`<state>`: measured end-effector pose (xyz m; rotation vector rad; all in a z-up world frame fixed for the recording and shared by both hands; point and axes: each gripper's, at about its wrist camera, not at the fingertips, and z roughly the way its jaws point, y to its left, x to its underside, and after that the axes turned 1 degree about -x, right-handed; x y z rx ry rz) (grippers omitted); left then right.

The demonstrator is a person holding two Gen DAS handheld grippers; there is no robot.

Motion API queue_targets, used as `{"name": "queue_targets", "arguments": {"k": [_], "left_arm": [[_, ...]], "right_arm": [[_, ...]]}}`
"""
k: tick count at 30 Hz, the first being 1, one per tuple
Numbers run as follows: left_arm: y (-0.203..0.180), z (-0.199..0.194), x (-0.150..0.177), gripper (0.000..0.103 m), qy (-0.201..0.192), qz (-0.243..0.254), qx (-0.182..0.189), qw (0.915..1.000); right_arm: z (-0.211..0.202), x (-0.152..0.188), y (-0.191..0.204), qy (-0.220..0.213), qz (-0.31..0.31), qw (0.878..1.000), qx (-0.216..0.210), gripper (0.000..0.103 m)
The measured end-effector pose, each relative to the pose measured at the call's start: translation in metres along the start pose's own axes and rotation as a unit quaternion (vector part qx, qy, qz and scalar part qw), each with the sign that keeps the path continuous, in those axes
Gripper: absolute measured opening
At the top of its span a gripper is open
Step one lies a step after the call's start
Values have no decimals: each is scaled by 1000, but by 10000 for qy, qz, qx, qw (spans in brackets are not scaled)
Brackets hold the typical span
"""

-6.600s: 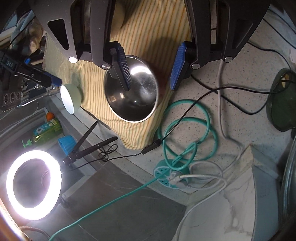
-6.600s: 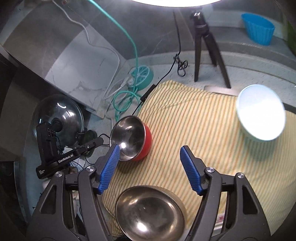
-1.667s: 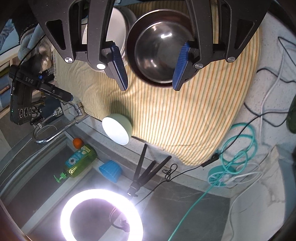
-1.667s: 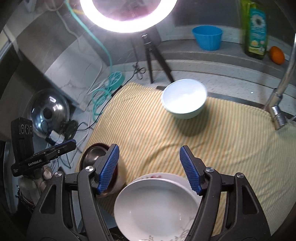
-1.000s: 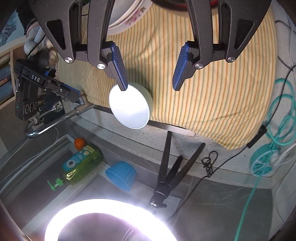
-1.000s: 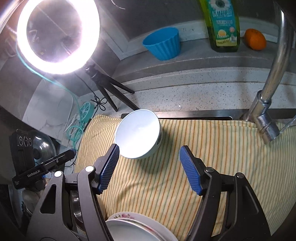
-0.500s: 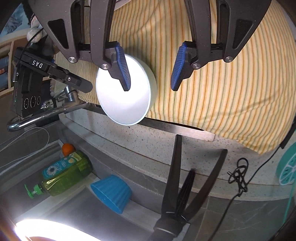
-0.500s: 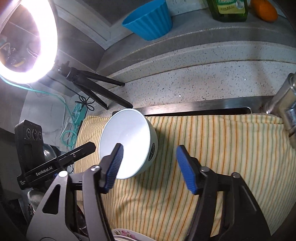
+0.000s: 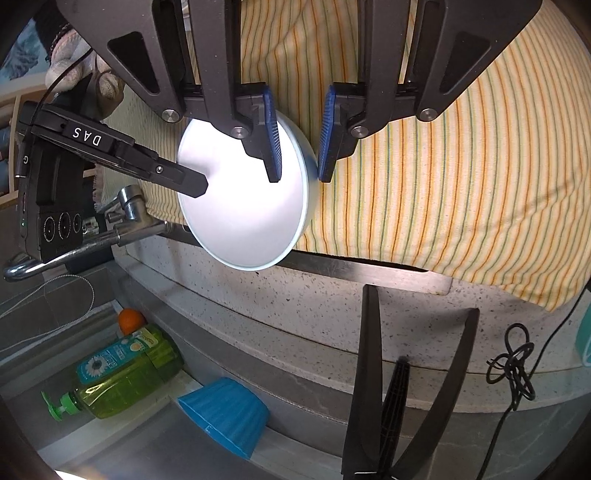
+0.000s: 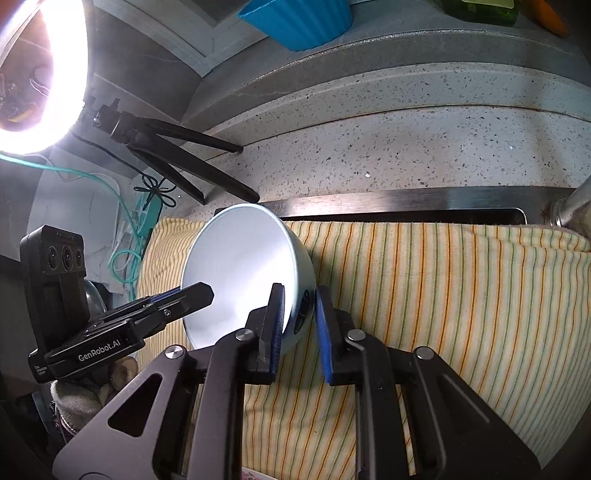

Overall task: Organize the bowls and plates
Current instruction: 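Close the left tool on the pale green bowl rim, then lift the pale green bowl and carry it over the nested steel bowls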

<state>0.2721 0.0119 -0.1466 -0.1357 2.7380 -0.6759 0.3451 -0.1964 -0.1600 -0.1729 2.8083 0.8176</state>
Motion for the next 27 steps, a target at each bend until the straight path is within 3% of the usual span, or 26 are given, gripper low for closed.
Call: {"name": "queue_targets", "arguments": {"k": [13,27], "left_arm": [[-6,-32,18,18,-247,-11,71,9997],[-18,-98,67,18,-789,39,70,9969]], "right_arm": [[-24,15,26,-115,-273,9996,-21,16],[-65,61,69,-276,-821,9959,-275,16]]}}
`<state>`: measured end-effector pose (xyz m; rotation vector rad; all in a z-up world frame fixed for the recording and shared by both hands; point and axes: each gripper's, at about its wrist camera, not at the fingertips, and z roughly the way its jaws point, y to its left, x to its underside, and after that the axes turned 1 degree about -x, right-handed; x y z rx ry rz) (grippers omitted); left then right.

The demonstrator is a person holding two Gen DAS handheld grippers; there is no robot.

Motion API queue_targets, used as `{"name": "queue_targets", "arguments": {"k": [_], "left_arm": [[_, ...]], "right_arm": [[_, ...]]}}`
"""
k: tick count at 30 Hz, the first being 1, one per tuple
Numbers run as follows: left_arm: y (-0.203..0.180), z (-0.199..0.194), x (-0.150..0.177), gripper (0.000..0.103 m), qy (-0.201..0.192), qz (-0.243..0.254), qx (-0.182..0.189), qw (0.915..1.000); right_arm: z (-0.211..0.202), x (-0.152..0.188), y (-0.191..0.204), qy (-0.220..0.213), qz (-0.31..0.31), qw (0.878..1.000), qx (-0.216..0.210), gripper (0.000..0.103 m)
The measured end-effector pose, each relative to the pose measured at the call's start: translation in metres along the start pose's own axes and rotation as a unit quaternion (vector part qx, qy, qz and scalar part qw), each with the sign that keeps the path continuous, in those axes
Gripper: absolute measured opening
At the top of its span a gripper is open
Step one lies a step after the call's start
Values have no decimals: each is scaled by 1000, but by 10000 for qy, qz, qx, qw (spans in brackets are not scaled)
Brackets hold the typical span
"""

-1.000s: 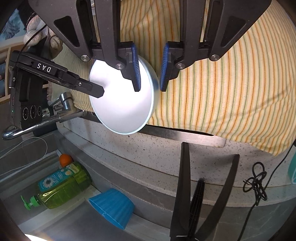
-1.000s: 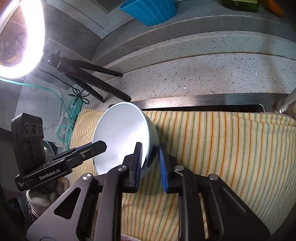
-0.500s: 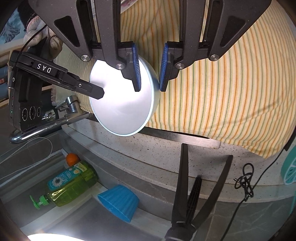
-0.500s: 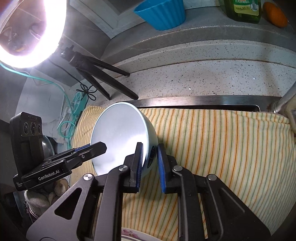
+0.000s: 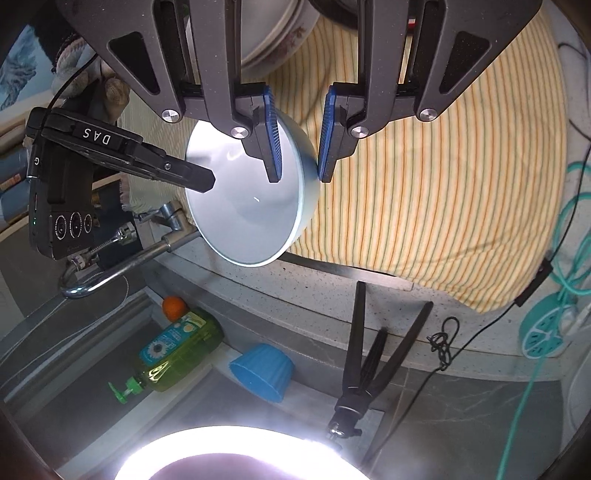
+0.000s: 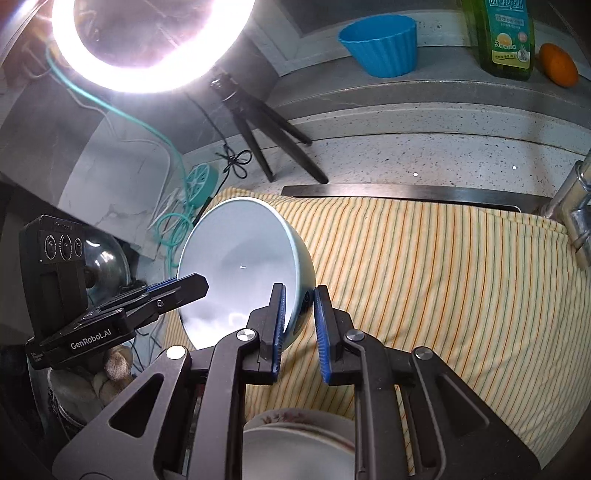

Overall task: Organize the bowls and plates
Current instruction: 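Lift the pale green bowl and carry it over the nested steel bowls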

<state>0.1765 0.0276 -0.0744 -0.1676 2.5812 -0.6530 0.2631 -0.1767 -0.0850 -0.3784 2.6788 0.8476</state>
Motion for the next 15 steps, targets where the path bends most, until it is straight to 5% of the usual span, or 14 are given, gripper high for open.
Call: {"name": "queue_targets", "arguments": {"k": [15], "left_arm": [[-1,-51,51,18,-325,-112,-70,9994]], "right_arm": [[-27,46,40,140,-256,9993,-226,16]]}}
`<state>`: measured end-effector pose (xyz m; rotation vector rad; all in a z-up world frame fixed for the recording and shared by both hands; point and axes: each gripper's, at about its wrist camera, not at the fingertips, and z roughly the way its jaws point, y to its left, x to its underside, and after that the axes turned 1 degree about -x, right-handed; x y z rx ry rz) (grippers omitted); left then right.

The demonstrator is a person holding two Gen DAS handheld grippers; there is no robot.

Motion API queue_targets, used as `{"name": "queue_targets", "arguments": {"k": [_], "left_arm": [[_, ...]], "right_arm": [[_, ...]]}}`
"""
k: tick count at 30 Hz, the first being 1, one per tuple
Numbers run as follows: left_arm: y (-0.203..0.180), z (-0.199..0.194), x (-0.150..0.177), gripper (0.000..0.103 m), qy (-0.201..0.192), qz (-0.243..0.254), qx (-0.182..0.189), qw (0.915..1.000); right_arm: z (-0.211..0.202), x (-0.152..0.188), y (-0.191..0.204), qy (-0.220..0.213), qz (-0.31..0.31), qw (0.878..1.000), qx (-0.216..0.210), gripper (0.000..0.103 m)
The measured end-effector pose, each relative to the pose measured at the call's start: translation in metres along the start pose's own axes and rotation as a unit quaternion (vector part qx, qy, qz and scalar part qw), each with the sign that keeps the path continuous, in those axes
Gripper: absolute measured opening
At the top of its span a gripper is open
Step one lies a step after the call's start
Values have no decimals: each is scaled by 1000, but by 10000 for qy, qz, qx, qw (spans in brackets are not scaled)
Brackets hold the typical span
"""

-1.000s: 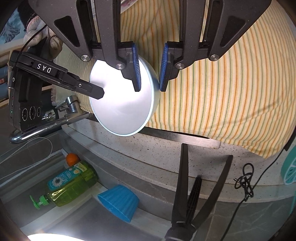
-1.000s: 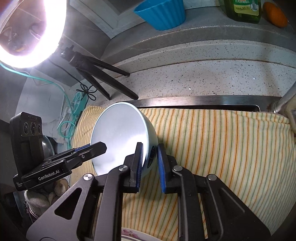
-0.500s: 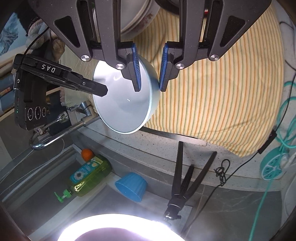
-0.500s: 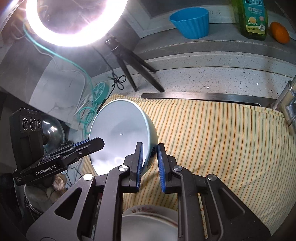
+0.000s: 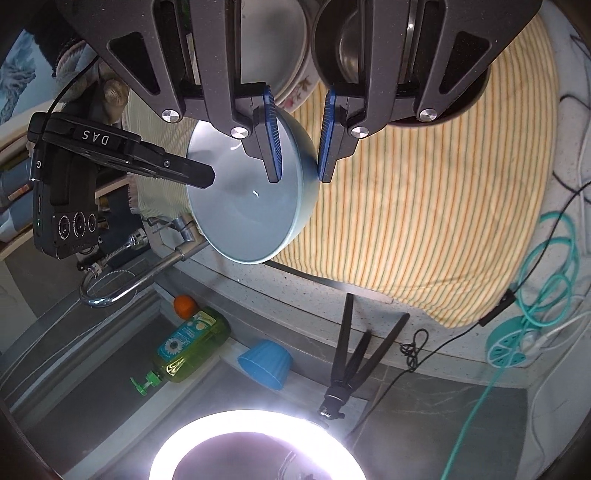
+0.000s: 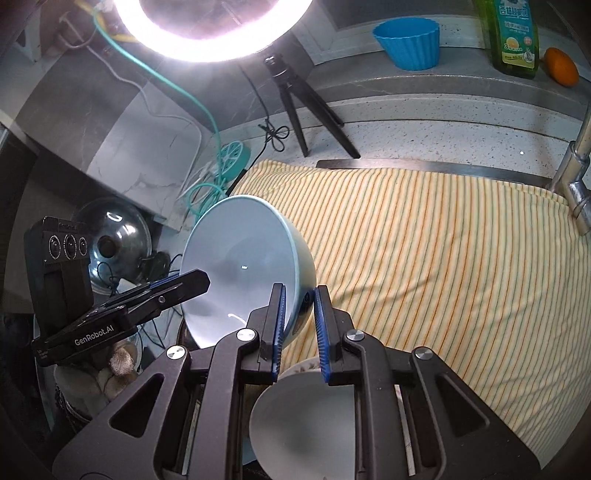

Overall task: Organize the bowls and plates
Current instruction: 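Lift the pale green bowl and carry it over the nested steel bowls, then lower the green bowl into the steel bowls and open the left tool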

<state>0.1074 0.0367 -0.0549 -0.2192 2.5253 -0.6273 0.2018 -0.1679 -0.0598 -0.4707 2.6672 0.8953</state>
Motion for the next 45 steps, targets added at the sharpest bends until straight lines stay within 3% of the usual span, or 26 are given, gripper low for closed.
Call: {"name": "queue_targets", "arguments": {"k": [21,45], "left_arm": [[60,-52,62,18,-137,-730,-418,9964],[79,-48,86,18,99,-896,-559,9944]], "right_arm": [[57,48,68,825,-784,9931,-286,16],[95,67,79,1234,-964,9877,-38,17]]}}
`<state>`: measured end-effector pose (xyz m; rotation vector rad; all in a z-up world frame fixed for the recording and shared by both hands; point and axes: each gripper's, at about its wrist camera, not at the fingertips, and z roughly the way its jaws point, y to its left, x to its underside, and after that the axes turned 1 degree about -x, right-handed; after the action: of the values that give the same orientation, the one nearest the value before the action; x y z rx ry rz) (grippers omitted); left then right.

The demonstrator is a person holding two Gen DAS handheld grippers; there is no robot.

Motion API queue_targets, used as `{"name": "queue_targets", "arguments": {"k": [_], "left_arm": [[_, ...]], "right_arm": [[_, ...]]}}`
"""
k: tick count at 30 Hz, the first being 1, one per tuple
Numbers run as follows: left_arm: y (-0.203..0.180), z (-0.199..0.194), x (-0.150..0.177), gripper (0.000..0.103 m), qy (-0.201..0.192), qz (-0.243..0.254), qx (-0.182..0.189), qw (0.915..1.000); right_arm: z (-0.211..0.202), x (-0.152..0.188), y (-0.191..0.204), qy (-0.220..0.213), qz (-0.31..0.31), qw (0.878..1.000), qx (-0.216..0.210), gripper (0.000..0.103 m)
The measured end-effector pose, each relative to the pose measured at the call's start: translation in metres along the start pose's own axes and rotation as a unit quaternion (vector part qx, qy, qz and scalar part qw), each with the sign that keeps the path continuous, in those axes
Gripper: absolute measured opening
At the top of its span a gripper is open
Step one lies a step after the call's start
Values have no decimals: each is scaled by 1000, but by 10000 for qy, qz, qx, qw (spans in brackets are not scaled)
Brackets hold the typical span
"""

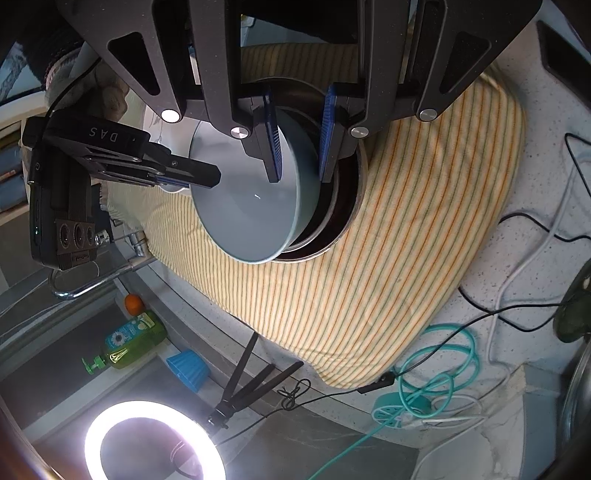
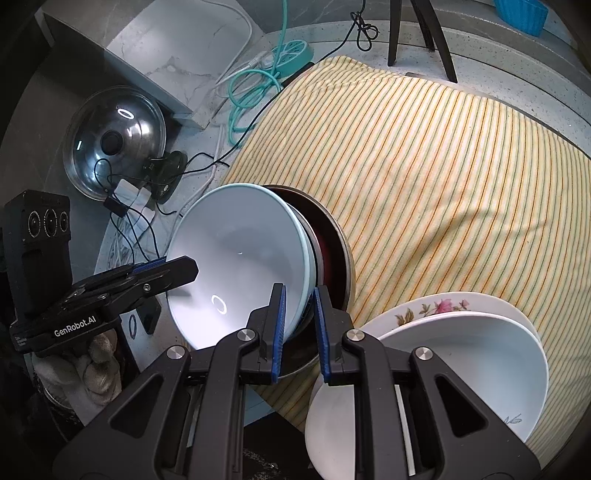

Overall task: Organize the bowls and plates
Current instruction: 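Lower the green bowl into the steel bowls and open the left tool, then move the left tool to the rim of the nested bowl stack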

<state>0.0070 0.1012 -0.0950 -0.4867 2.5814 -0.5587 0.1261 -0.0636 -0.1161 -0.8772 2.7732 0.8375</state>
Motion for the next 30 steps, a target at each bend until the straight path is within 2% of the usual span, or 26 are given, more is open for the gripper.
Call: {"name": "queue_targets", "arguments": {"k": [7,8,10,12,15,17,20,21,22,24,26,28,30], "left_arm": [[0,-2,0,18,-44,65,-126,9999],[1,-3,-1,18,-59,51,-115,9999],[2,-6,-2,19,-86,27,-98,9999],[2,-10,-2,19,-136,39,-113,9998],[3,-16,-1,20,-201,74,-135,9997],[5,-19,0,27,-246,56,-154,9996],[9,-27,4,31,-367,-12,-246,9990],[11,-29,5,38,-387,-51,-270,9989],[12,-31,7,44,-412,-98,-283,9987],[16,-39,13,46,-532,-181,-279,9980],[16,-47,19,47,-670,-171,-333,9971],[15,-55,24,54,-866,-127,-409,9953],[15,-65,30,54,-1111,-89,-462,9927]], "right_arm": [[2,1,1,35,-44,10000,51,21],[2,1,2,26,-42,10000,29,24],[-2,0,3,-35,-65,10000,44,43],[-8,0,5,-155,-86,9998,5,50],[-18,1,7,-272,-151,9995,-75,54],[-26,3,8,-385,-202,9990,-23,57],[-37,6,5,-488,-208,9986,-23,57],[-40,8,4,-512,-200,9985,-23,58],[-44,9,2,-543,-190,9983,-15,63],[-53,14,-2,-651,-181,9977,18,72],[-64,19,-5,-808,-204,9965,69,72],[-75,23,-8,-941,-215,9953,99,72],[-88,29,-13,-1119,-160,9936,87,72]]}}
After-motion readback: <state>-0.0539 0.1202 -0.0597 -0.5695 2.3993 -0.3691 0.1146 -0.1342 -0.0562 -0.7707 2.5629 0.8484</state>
